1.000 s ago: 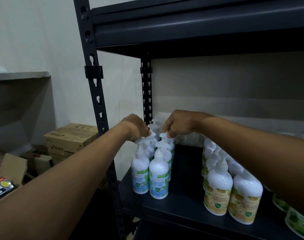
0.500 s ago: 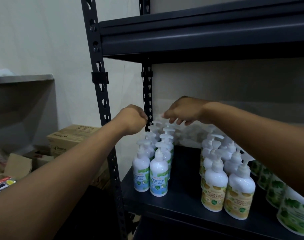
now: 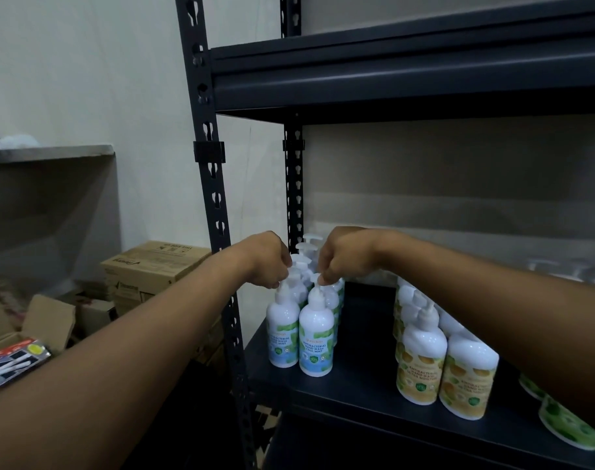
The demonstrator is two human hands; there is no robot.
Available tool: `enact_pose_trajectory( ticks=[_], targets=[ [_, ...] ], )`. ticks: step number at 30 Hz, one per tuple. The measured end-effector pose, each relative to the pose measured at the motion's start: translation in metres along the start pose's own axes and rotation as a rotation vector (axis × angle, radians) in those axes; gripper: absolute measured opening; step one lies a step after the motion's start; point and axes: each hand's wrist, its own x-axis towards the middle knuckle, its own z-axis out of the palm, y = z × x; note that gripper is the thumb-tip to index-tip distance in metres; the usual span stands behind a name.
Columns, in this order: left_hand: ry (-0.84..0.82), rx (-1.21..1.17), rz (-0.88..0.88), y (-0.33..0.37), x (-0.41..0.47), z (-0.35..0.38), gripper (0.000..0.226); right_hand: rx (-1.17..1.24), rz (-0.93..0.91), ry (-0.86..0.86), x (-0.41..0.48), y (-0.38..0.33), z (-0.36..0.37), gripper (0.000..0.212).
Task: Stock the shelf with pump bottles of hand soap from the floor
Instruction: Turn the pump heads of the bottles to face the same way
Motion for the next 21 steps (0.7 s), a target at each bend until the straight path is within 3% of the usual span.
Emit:
enact_pose_trajectory(
  ticks=[21],
  targets=[
    [-0.019,0.096,0.039,0.0006,0.0053,-0.0021,0.039,-0.021,0.009,0.049,-0.0005,-0.0018,0.0059,0.029]
  ],
)
